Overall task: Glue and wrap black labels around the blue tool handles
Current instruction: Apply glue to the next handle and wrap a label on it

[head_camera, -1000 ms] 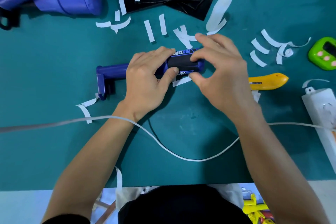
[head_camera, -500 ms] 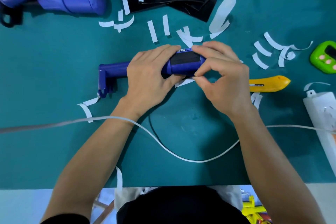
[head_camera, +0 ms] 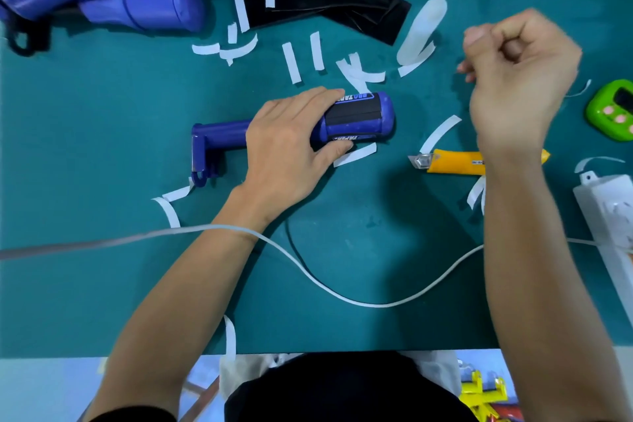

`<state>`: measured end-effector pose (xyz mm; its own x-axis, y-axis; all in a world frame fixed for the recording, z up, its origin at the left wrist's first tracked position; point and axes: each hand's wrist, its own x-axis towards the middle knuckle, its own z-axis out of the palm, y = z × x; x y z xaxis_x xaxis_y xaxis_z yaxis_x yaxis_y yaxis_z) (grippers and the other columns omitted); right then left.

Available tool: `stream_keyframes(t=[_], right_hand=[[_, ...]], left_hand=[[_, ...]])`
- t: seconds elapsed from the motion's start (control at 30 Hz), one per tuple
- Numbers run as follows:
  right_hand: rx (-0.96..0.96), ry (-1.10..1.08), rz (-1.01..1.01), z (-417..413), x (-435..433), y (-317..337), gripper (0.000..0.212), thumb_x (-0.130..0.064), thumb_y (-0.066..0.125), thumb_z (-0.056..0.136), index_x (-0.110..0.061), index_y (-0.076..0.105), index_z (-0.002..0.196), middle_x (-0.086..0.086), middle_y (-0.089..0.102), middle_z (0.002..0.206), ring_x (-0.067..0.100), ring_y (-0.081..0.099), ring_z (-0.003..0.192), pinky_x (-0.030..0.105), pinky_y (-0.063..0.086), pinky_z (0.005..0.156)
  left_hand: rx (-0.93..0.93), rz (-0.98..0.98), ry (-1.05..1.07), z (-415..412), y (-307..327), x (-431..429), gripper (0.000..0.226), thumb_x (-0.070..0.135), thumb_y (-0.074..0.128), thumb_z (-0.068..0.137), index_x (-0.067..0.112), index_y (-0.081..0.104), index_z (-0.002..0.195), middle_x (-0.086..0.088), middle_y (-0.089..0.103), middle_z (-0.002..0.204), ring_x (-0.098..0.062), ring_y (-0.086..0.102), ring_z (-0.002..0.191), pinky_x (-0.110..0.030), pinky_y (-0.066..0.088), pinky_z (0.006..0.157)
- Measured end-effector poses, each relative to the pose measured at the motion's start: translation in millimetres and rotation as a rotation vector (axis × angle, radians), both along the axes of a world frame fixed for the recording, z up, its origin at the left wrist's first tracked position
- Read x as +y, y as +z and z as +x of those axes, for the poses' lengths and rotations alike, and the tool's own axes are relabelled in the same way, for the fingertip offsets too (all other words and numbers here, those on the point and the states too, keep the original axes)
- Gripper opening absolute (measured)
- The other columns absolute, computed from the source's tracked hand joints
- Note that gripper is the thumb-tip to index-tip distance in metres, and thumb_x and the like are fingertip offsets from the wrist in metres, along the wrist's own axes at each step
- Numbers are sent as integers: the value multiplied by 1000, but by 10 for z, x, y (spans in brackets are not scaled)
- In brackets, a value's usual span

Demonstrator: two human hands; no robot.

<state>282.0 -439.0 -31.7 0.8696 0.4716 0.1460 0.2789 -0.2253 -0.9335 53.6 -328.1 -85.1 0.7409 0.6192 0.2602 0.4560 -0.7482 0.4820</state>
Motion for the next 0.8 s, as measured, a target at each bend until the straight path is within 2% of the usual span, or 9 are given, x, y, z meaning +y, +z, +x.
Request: stream_keyframes(t=[0.07,0.13,0.2,0.27,0.4,0.47,0.57,0.67,0.8], right_hand=[[15,3,-54,33,32,-51,13,-25,64,95,-28,76,91,-16,74,79,12,72,67,27,56,64],[38,25,-133,82,79,-99,30,-23,60,96,-22,76,121,-18,74,95,5,73,80,26,60,75],[67,124,-229,119,137,-129,60,-17,61,90,-27,54,150,-22,63,124,-8,64,111,24,56,94],[105,271,-292,134,206,-132,87,-10,65,83,-38,33,159,-19,52,148,-13,47,134,15,51,96],[-28,345,-454,141,355,-104,45,-17,70,78,-24,57,121,0,66,117,19,61,106,38,54,86],[-96,302,-410,102,297,-80,33,-21,71,79,-14,54,106,6,61,100,29,53,93,35,48,79],[-129,320,-186,-109,99,37,21,-16,66,87,-15,48,99,-7,47,82,17,41,75,25,36,64],[-24,337,-45,-347,-113,100,30,-9,63,91,-34,48,98,-21,52,84,7,51,72,21,45,62],[209,285,29,-395,-268,49,36,-5,68,83,-36,62,101,4,67,91,27,59,61,35,51,48]], left_hand=[[2,0,-4,2,8,-8,59,51,78,86,20,68,135,3,70,134,-21,66,115,-26,35,101],[6,0,-3,2,17,-11,58,50,78,86,19,68,135,4,70,133,-21,66,115,-27,37,101],[3,0,0,1,21,-12,58,49,78,86,19,68,134,4,70,133,-21,66,114,-30,39,101],[3,-4,0,1,24,-13,58,49,79,86,19,68,134,4,70,133,-21,67,114,-31,40,101],[9,-12,4,-2,33,-15,58,47,81,85,19,68,134,4,70,132,-21,66,116,-30,39,101],[9,-14,4,2,35,-21,58,47,81,85,19,68,134,4,70,132,-21,66,116,-29,38,102],[11,-9,5,5,37,-16,57,48,80,85,19,68,134,3,70,132,-21,66,116,-28,38,101],[18,1,-3,6,32,-12,57,51,78,86,20,68,134,4,70,132,-20,66,116,-29,39,101],[4,7,-6,10,26,-6,58,50,79,86,20,68,134,5,70,132,-20,66,117,-31,40,101]])
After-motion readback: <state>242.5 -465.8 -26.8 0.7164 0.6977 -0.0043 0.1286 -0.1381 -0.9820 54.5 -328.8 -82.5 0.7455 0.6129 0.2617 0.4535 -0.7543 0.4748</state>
